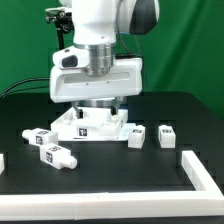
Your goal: Assemble one leg
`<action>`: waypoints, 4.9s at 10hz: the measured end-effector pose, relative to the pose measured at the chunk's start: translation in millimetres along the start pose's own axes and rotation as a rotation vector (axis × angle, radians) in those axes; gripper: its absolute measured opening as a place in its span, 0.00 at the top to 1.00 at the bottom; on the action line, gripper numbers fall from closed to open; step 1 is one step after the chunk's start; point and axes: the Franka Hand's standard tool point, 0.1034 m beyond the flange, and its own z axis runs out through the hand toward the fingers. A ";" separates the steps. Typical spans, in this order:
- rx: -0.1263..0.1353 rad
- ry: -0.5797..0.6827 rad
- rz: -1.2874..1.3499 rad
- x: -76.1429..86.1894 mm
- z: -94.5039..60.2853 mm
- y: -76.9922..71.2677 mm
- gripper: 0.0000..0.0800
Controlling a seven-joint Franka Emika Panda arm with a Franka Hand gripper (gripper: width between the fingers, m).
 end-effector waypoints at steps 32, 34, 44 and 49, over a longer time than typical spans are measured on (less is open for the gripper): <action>-0.079 -0.033 -0.807 -23.5 51.0 20.3 0.74; -0.079 -0.032 -0.802 -23.3 50.7 20.6 0.90; -0.024 -0.064 -0.544 29.6 -65.2 2.1 0.94; -0.048 -0.052 -0.498 48.9 -54.6 1.6 0.94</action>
Offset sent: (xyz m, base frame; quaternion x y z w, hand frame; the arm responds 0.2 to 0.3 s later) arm 0.0000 0.0000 0.0000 0.0000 0.0000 0.0000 1.0000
